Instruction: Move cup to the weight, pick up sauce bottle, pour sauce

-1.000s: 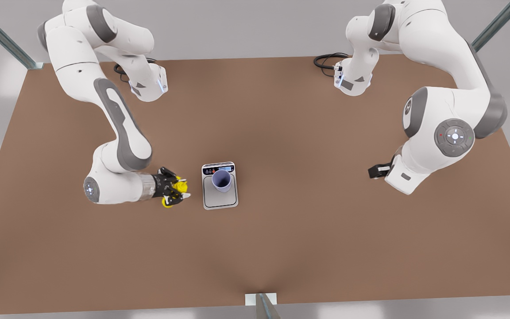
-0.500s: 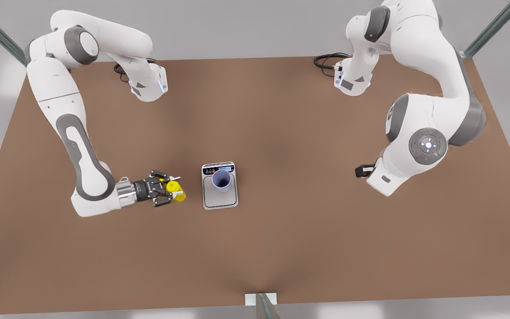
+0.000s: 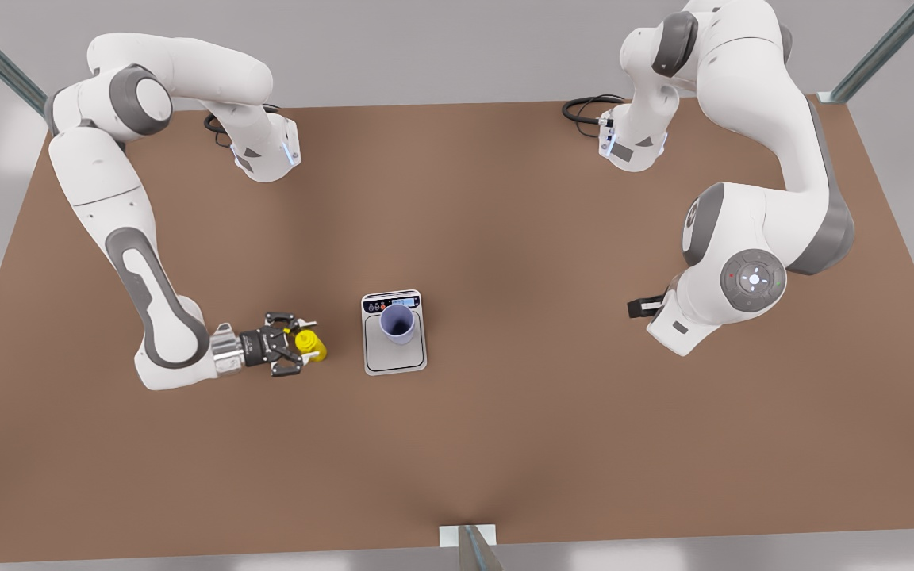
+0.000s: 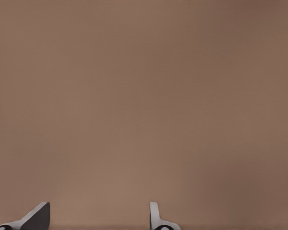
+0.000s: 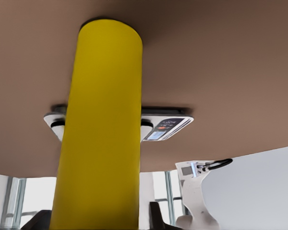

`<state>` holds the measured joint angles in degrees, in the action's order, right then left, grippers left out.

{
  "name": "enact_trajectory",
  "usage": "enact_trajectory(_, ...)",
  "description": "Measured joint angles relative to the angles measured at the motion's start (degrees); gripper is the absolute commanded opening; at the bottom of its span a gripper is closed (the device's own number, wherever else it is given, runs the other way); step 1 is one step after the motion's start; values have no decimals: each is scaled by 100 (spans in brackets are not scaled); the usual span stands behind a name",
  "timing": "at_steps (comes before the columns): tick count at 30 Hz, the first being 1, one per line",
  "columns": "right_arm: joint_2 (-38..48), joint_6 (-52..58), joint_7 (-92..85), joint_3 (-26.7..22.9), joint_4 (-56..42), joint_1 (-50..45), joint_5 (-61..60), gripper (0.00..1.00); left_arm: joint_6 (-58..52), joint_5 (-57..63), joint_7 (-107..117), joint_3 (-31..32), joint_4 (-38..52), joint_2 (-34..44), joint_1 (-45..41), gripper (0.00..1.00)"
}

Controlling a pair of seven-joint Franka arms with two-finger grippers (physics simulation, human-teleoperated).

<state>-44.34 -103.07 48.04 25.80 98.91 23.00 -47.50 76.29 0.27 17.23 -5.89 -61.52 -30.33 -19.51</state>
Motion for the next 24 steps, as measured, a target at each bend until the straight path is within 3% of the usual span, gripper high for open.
enact_trajectory(8, 12, -20, -58, 12, 14, 37, -131, 100, 0, -2, 0, 0, 0, 0, -8, 100)
enact_trajectory(15, 65, -99, -57, -76, -38, 305, 921, 100, 0, -2, 0, 0, 0, -5, -9, 100)
enact_trajectory(18, 262, -188, -1152, -755, -437, 292, 2786, 100, 0, -2, 0, 0, 0, -5, -9, 100)
enact_trajectory(20, 831, -110, -2663, -1250, -1585, 26, 4239, 100, 0, -2, 0, 0, 0, -4, -9, 100)
enact_trajectory(22, 1548, -174, -3897, -1747, -2400, -911, 4924, 100, 0, -7, -29, 20, 0, 16, -8, 100)
enact_trajectory(23, 2120, -154, -3538, -2108, -2417, -1501, 5030, 100, 56, -51, -22, 26, -8, 18, 0, 100)
enact_trajectory(24, 2525, 158, -3376, -2105, -2355, -1821, 5039, 100, 94, -132, -4, -7, -1, -37, 18, 100)
